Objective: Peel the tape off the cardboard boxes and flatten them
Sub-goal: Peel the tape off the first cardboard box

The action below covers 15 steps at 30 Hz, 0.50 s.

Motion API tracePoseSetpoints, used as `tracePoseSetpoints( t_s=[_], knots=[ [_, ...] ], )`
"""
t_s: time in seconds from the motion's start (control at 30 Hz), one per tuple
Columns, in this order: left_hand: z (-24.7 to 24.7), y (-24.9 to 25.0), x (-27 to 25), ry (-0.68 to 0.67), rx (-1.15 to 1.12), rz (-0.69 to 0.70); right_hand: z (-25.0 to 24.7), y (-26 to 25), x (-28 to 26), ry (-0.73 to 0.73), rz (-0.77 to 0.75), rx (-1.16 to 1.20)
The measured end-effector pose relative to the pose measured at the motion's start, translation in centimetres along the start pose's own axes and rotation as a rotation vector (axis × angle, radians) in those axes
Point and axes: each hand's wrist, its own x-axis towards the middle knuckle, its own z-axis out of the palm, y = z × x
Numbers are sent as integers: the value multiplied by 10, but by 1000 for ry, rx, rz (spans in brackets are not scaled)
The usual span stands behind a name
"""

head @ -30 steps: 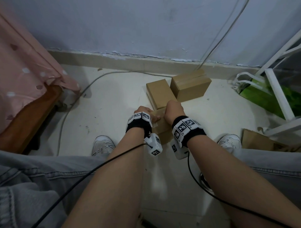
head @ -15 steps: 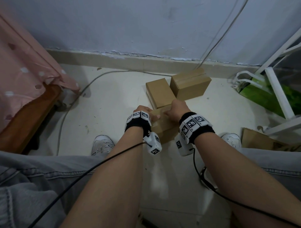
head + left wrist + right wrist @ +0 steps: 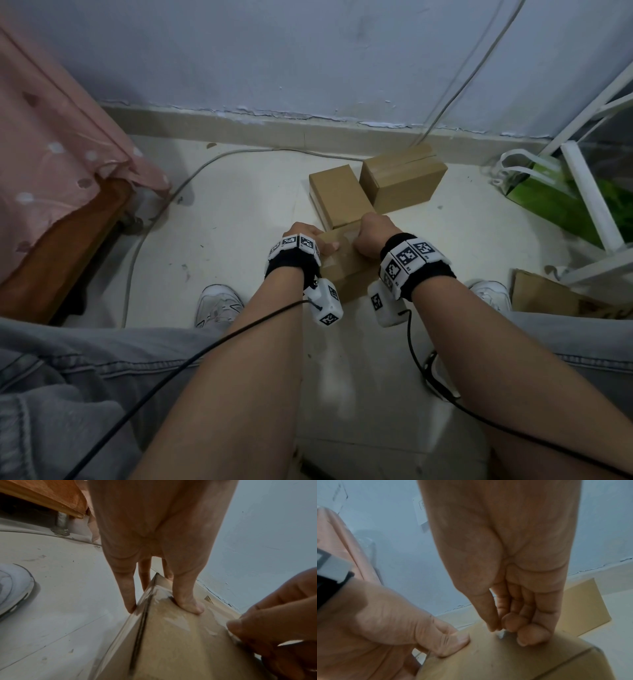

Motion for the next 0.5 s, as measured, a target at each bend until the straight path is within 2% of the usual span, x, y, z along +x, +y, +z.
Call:
tracePoseSetpoints(
  t_s=[0.17,0.5],
  knots=[
    [2,0,-1,20,23,22,4,-5,4,73,-35,80],
    [3,1,0,22,24,-2,15,-10,7,133,-57,4]
  ],
)
